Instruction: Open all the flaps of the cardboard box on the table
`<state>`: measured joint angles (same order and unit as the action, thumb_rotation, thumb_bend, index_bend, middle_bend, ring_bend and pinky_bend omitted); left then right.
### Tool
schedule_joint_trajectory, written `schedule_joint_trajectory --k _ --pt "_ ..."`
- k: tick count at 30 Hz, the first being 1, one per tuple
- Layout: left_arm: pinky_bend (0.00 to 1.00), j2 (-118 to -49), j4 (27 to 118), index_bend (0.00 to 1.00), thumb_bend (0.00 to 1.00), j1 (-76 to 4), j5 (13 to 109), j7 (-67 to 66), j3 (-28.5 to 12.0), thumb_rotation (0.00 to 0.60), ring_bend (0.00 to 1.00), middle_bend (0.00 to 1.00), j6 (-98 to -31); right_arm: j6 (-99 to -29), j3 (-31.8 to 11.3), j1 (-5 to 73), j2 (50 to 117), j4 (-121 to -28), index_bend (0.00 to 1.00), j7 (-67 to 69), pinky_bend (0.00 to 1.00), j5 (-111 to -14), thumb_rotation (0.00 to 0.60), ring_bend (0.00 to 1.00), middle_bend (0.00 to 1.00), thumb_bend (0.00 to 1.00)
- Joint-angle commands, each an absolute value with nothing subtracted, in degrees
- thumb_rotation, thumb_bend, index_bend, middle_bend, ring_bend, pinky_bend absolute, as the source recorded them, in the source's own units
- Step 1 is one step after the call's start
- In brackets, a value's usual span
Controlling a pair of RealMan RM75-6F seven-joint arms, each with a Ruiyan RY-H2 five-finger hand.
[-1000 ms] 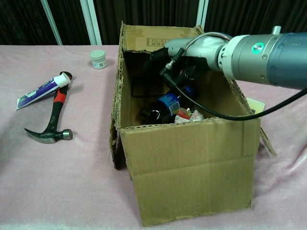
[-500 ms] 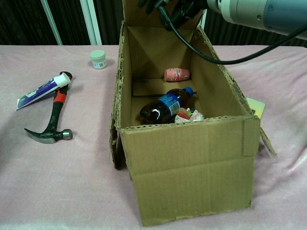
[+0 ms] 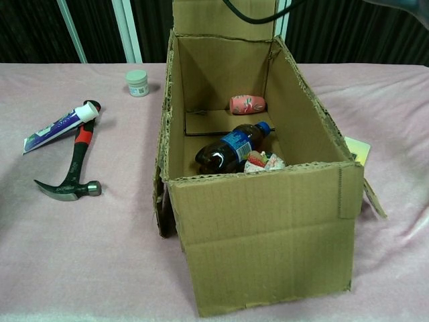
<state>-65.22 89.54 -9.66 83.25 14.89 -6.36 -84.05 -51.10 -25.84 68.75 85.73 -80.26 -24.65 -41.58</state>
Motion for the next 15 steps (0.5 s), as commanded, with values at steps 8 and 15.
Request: schedule_joint_trajectory --k 8,15 --pt "0.10 -65.09 89.84 0.09 0.30 -9.63 83.44 14.50 -6.19 0.600 0.03 0.07 -83.82 -43.99 -23.96 72.23 86.11 -76.05 0.08 -25.71 0.23 -36.58 0.600 0.06 0.10 0.64" --pt "0.10 -65.17 90.03 0.09 0.30 -9.48 84.35 14.08 -5.97 0.600 0.03 0.07 -84.42 -44.45 -22.58 71.81 84.90 -77.09 0.08 -24.95 0.23 -37.10 0.600 0.06 0.10 0.64"
